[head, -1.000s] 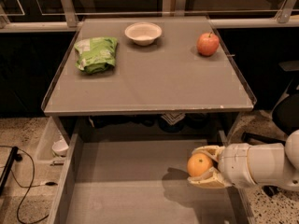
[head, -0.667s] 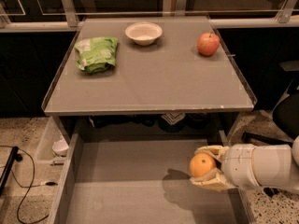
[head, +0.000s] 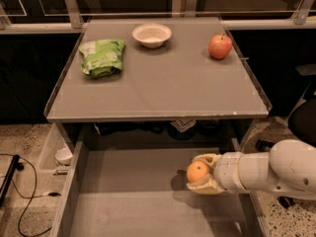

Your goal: Place orange into top drawer

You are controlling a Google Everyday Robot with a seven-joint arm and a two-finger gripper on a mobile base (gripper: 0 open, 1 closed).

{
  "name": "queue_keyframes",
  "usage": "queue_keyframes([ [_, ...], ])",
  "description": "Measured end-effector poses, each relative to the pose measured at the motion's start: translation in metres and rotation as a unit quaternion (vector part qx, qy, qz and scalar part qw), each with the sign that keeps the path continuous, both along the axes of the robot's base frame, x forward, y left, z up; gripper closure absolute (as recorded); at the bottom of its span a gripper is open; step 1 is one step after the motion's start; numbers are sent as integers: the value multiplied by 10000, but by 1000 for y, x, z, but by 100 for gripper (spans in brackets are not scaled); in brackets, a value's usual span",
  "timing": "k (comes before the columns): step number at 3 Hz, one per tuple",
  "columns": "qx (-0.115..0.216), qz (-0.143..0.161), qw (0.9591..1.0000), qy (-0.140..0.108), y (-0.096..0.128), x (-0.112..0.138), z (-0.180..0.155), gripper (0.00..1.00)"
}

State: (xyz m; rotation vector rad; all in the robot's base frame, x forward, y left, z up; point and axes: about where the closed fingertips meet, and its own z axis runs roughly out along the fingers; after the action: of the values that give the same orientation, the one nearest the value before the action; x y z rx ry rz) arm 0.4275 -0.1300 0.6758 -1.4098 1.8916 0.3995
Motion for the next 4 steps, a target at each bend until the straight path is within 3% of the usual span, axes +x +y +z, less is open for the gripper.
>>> queue_keyframes([
  [2, 161, 121, 9998, 54, 31, 29, -43, 100],
  [4, 220, 355, 9986, 313, 55, 22, -76, 100],
])
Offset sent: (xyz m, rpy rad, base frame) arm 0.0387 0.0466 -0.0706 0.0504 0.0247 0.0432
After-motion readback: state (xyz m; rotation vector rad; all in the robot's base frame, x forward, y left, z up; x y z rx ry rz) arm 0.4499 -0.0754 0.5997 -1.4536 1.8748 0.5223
